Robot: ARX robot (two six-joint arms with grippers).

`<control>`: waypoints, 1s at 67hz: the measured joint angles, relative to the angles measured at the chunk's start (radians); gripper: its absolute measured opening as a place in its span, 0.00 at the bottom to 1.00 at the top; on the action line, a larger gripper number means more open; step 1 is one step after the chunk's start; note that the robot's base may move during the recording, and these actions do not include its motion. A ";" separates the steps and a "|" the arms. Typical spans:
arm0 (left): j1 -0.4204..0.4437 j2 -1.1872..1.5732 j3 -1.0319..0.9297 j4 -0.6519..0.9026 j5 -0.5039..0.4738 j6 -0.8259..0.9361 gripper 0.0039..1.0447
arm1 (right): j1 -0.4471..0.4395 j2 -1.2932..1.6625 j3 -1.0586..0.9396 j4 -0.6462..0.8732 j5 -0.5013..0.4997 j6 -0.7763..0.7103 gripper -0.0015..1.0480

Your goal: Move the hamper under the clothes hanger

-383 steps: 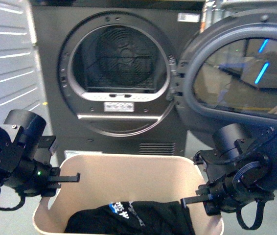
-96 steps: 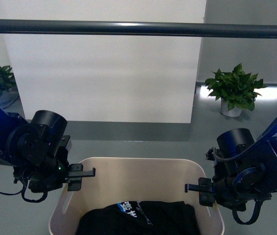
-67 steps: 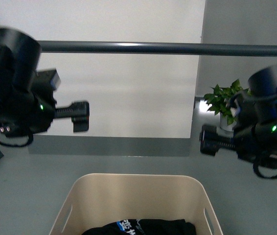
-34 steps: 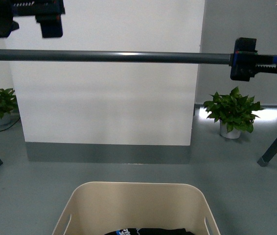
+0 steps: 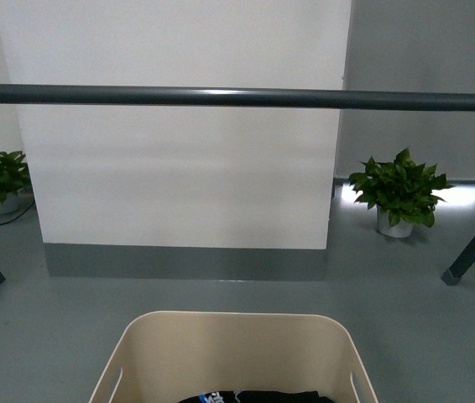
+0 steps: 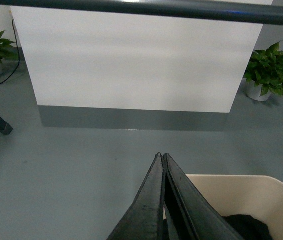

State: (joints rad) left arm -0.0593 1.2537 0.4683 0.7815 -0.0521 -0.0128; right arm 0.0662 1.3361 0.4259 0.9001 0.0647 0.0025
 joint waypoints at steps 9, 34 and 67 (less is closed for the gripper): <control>0.055 -0.099 -0.131 0.027 0.047 0.003 0.03 | -0.047 -0.105 -0.121 0.010 -0.059 -0.002 0.02; 0.058 -0.312 -0.313 -0.003 0.052 0.004 0.03 | -0.065 -0.340 -0.290 -0.053 -0.063 -0.002 0.02; 0.058 -0.557 -0.425 -0.131 0.053 0.006 0.03 | -0.065 -0.579 -0.413 -0.176 -0.063 -0.002 0.02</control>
State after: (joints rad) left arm -0.0010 0.6971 0.0433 0.6506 0.0006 -0.0067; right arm 0.0013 0.7567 0.0132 0.7242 0.0017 0.0010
